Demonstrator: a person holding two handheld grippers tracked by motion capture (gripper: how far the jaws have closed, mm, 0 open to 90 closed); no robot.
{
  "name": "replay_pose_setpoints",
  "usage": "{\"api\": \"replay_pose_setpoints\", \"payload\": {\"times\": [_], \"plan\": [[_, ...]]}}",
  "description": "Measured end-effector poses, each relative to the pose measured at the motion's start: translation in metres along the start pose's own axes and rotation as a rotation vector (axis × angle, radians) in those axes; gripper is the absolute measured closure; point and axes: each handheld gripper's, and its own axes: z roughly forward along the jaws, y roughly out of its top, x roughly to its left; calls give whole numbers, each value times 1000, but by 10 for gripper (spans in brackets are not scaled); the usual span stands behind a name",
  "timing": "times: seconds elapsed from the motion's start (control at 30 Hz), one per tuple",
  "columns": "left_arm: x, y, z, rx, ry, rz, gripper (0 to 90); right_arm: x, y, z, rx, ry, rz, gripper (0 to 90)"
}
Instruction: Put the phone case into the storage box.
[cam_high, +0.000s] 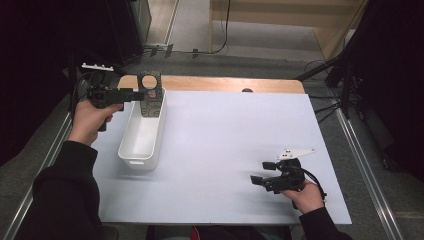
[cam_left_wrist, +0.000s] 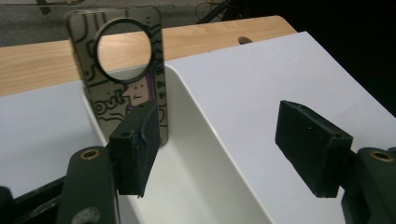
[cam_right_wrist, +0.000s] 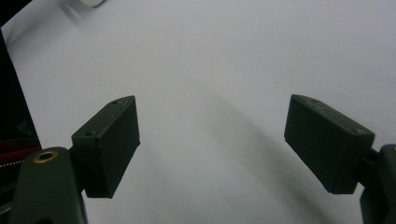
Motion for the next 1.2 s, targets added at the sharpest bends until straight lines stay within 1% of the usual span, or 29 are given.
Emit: {"api": "replay_pose_setpoints", "payload": {"times": [0.17, 0.27, 0.37, 0.57, 0.7, 1.0, 1.1, 1.2], "plan": [[-13, -2, 4, 4, -26, 27, 305, 0, 0, 0, 0, -1, 1, 170], [-20, -3, 6, 7, -45, 39, 284, 0, 0, 0, 0, 0, 2, 170], [-27, -5, 9, 16, -57, 63, 283, 0, 0, 1, -1, -2, -1, 170], [-40, -10, 13, 26, -70, 98, 283, 1, 0, 1, 1, -2, 1, 170], [-49, -15, 16, 29, -88, 121, 283, 1, 0, 1, 2, -1, -3, 170], [-66, -25, 23, 38, -122, 161, 283, 1, 0, 2, 2, 3, -4, 170], [-72, -28, 26, 48, -127, 176, 283, 1, 0, 2, 2, 2, -4, 170], [-76, -32, 27, 47, -133, 185, 283, 1, 0, 2, 2, 3, -4, 170]]}}
